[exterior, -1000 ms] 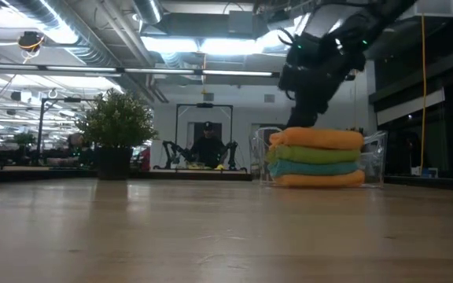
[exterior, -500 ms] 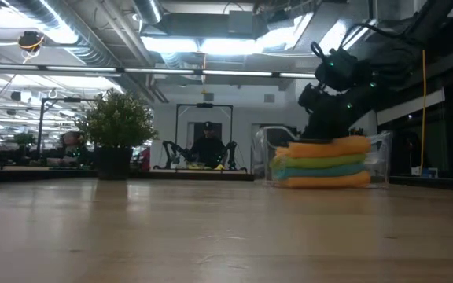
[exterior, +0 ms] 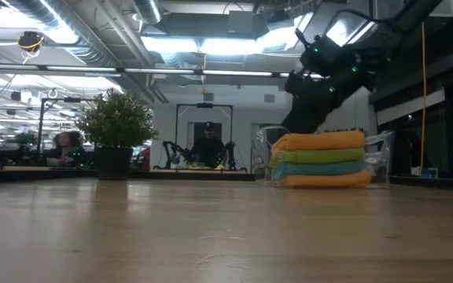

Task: Fold microfiber towels
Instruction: Stack the orange microfiber cloth on top of the green microfiber cloth in the bin, then return to Home Position

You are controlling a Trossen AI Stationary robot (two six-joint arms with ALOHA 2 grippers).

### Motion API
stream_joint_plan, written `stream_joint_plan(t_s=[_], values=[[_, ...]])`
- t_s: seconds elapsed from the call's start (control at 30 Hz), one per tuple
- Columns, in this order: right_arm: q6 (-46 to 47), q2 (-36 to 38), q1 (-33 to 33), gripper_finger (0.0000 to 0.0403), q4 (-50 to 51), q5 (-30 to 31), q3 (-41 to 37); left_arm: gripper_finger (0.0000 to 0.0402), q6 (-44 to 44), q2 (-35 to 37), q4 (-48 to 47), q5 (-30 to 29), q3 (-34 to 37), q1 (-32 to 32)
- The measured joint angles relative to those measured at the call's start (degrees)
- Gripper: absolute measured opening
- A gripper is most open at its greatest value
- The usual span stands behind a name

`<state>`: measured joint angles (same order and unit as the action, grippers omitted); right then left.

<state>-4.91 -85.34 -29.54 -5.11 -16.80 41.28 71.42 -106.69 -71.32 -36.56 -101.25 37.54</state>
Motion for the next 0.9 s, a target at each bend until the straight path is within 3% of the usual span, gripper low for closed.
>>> stream_joint_plan(t_s=[0.3, 0.43, 0.53, 0.67, 0.8, 0.9], values=[[1.56, 0.0, 1.3, 0.0236, 23.29, -1.47, 18.53, 0.0145, -0.02, 0.0, -0.02, 0.02, 0.0, -0.25], [4.62, 0.63, 3.58, 0.0236, 31.98, -10.14, 29.08, 0.0145, 0.64, 0.18, 0.34, 0.48, -1.21, -1.17], [5.67, 2.43, 5.5, 0.0236, 39.8, -15.06, 36.39, 0.0145, -0.35, 0.95, 0.05, 1.61, -5.96, -1.66], [6.42, 6.57, 8.6, 0.0236, 48.47, -11.57, 44.37, 0.0145, -9.34, 1.6, 0.1, 1.3, -11.94, -1.57], [7.91, 10.62, 11.05, 0.0236, 56.49, -9.72, 48.56, 0.0145, -25.06, 1.62, -0.3, -2.51, -13.88, -1.51], [10.6, 14.8, 12.68, 0.0236, 62.53, -7.47, 48.78, 0.0145, -28.23, 4.23, -5.01, -3.93, -13.9, -2.79]])
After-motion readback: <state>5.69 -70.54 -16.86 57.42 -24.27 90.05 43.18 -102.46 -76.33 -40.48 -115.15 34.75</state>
